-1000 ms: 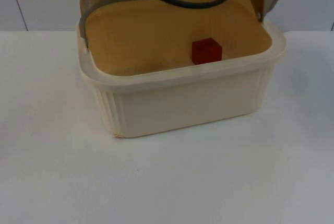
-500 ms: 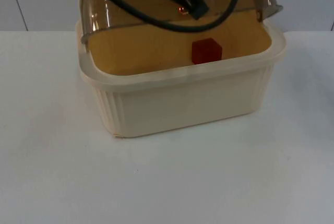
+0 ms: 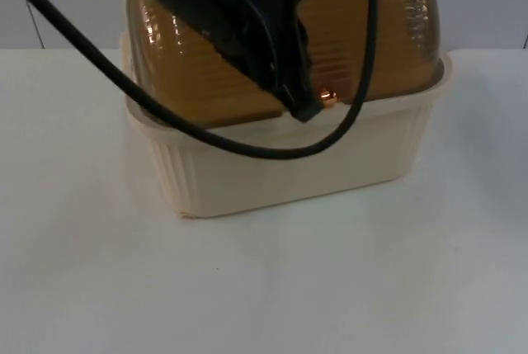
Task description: Open the box lid with the left hand, place the block into the box with the right hand, then close the box lid with the left hand.
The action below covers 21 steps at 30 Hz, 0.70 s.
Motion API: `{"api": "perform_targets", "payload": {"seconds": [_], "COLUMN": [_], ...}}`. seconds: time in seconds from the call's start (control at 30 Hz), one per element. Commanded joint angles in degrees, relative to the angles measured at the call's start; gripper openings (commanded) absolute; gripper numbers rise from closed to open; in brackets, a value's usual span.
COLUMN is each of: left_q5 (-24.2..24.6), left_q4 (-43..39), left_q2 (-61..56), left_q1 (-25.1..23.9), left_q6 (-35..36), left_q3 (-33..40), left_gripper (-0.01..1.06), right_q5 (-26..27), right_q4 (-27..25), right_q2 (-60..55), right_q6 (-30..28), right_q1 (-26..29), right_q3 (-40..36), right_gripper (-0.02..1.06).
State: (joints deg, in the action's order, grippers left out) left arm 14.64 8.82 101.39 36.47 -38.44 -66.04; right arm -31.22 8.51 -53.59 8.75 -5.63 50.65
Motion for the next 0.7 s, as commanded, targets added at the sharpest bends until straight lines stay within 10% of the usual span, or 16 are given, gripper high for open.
{"api": "perform_targets", "payload": {"seconds": [0.0,0.23,0.67], "left_q5": [-4.0,-14.6,-13.6], "left_q4": [3.9,17.7,27.1], "left_q2": [-1.4,-5.3,-28.6], "left_q1": [0.8,3.0,3.0], "left_q6": [0.0,0.0,0.0], "left_q3": [2.3,3.7,3.7], "left_gripper": [0.0,0.0,0.0], "right_q5": [0.3,-0.9,-1.6], "right_q4": [0.3,1.8,1.8], "right_q2": [1.5,3.9,5.3], "right_q6": [-0.1,-0.2,0.9], "right_q1": [-0.3,-0.3,-0.3], "right_q3": [0.2,0.2,0.2], "right_gripper": [1.05,1.05,1.05]}}
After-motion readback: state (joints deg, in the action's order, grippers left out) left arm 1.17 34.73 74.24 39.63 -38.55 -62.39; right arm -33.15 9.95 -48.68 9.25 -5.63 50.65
